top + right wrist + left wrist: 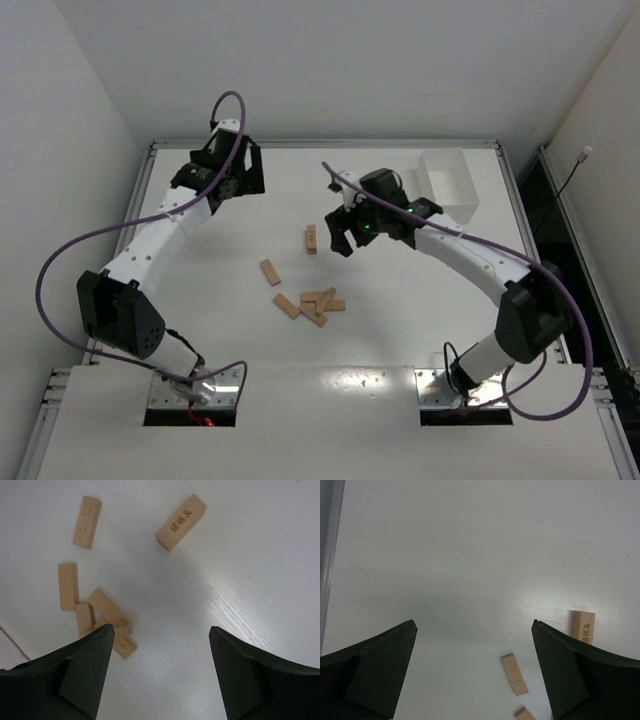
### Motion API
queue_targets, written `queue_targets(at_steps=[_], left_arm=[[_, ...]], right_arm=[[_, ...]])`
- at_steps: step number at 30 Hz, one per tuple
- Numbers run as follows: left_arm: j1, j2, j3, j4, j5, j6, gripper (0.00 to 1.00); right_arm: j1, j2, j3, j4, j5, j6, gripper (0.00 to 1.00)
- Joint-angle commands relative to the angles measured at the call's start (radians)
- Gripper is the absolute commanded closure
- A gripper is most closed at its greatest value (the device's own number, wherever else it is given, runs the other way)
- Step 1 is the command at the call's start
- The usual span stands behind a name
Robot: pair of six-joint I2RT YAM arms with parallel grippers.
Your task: Build the wood block tower
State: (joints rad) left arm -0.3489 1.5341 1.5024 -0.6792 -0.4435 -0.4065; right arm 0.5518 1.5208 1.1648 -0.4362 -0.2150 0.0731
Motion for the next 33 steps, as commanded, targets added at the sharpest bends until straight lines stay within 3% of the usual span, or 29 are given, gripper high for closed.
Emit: queue_targets(at_steps=[1,7,10,15,22,33], left_arm=[[0.051,-0.127,-0.019,0.012,-0.011,0.095,0.01],[0.185,-0.172,-0.028,-0.046,-0.102,0.121,0.01],[0.224,-0.181,-0.037,-0.086,-0.121,0.146,0.01],[0.258,-0.181,-0.037,-0.115,-0.132,0.132,0.01],[0.330,-0.200,-0.100,-0.126,-0.123,0.112,0.01],[0.407,-0.229,-0.148,-0.126,-0.104,0.112,0.01]], right_arm=[[0.095,0.062,0.126,0.011,0.098,0.020,0.28],[0.290,0.235,0.278,-0.050,0.420,0.198,0.32],[0.362,0.318,0.364,-0.064,0.497,0.241,0.32],[0.382,0.476,0.522,-0.143,0.427,0.347,0.34],[0.404,0.653,0.604,-0.188,0.376,0.404,0.36],[0.404,0.736,0.662,-0.158,0.295,0.395,0.38]])
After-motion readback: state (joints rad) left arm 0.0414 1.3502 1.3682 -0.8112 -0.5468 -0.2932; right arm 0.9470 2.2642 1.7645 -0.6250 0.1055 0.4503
